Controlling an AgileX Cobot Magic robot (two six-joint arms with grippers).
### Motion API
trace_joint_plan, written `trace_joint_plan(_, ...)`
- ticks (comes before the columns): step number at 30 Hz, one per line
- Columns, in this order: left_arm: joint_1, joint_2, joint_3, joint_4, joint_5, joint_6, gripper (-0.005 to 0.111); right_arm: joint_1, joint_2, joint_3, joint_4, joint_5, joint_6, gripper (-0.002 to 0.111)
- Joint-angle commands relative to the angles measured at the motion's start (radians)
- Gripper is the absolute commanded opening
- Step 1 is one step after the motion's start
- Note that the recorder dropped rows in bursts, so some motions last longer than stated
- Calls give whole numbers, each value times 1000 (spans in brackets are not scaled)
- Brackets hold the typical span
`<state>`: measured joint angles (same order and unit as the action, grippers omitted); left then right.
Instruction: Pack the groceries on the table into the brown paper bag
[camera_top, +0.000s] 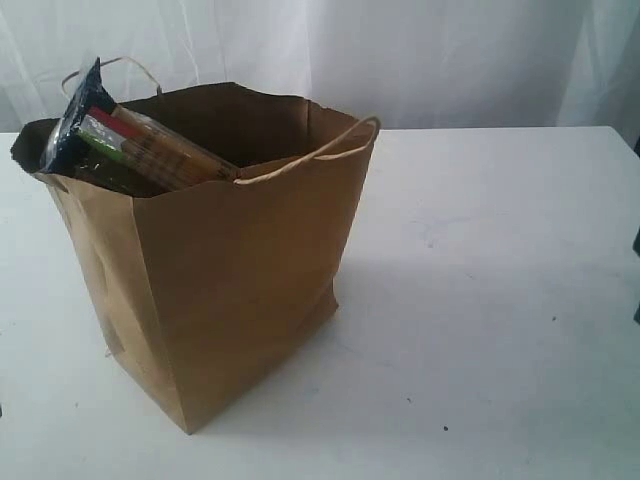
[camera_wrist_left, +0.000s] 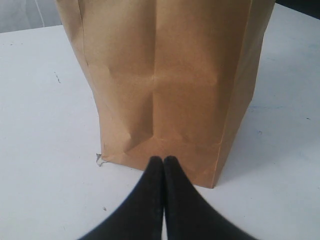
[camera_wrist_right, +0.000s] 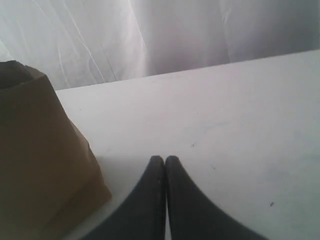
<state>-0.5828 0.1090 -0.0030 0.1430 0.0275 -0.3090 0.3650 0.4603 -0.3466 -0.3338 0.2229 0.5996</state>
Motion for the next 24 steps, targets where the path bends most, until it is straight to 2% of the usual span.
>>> trace_joint_plan(1,2,-5,3,-1,-4,-5,0,-8,-33,58,72,4,3,0)
trace_joint_plan(8,2,-5,3,-1,-4,-5,0,-8,-27,69,166,17,3,0)
trace_joint_plan(24,2,-5,3,-1,-4,-5,0,-8,-29,69,160,17,3,0)
